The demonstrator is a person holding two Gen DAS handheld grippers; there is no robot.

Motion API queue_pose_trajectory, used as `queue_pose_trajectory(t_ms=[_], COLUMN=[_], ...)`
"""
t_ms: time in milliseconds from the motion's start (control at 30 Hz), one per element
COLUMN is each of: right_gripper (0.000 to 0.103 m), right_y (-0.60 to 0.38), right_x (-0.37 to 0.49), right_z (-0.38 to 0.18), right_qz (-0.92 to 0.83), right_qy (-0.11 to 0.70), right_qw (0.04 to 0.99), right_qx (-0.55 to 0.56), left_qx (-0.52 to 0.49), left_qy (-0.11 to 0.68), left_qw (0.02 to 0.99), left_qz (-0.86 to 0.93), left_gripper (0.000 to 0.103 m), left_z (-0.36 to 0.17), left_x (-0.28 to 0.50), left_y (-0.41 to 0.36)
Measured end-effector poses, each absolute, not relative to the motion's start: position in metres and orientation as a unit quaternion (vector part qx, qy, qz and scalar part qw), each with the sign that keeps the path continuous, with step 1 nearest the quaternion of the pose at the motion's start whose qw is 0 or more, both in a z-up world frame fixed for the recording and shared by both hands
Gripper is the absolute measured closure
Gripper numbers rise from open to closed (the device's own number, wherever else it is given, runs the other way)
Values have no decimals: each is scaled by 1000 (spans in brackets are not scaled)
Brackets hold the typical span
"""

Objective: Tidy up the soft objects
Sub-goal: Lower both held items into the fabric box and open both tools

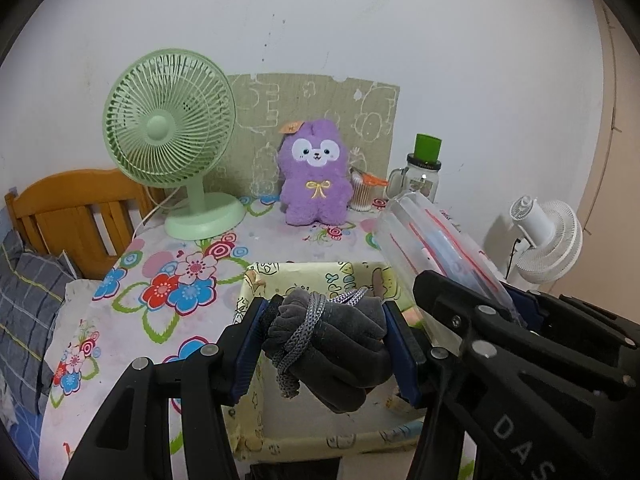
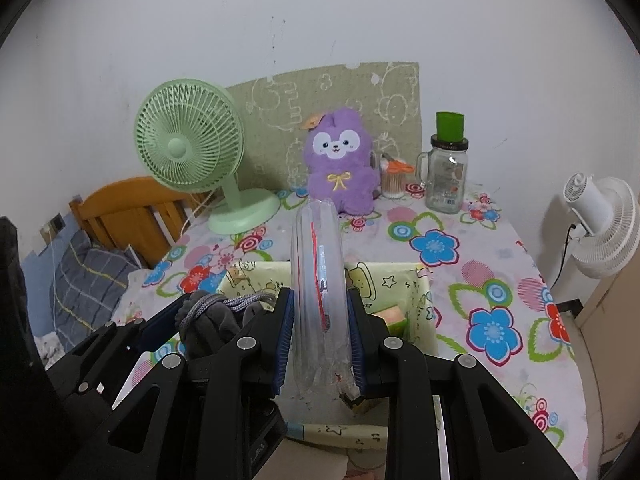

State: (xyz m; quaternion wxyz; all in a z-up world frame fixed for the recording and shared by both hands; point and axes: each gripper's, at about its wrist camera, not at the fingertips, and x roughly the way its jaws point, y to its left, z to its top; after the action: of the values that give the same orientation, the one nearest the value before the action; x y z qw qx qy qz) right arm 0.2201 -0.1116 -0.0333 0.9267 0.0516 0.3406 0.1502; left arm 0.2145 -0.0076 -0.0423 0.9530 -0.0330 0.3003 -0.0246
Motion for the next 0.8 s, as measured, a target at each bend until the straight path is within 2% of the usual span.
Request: queue_pose_trajectory(t_ms=[100, 200, 267, 567, 667, 733, 800], right_gripper=[74, 74, 74, 74, 64, 43, 33], right_y=[-109, -107, -105, -97, -98, -98, -98], right_x=[226, 230, 232, 239, 240, 240, 238], right_z=[-39, -44, -47, -59, -62, -62, -62], right_qz=[153, 155, 159, 173, 169, 172, 170], right_qy=[349, 351, 354, 373, 381, 381, 380], right_qw=[923, 922, 920, 910, 908, 907, 908], right_qx=[49, 57, 54, 52, 54, 55, 53], left_qx=[-37, -41, -45, -24, -19, -23, -26], left_qy=[312, 323, 331, 341, 344, 344, 342], left_qw=[949, 945, 942, 939, 938, 938, 939], left_qz=[-25, -25, -29, -27, -28, -32, -33], left_gripper=[44, 35, 23, 19, 16, 14, 11], left_z=[-50, -55, -59, -66, -67, -66, -65], left_x=[224, 230, 234, 232, 230, 228, 226], left_y=[-5, -1, 2, 1, 1, 2, 3])
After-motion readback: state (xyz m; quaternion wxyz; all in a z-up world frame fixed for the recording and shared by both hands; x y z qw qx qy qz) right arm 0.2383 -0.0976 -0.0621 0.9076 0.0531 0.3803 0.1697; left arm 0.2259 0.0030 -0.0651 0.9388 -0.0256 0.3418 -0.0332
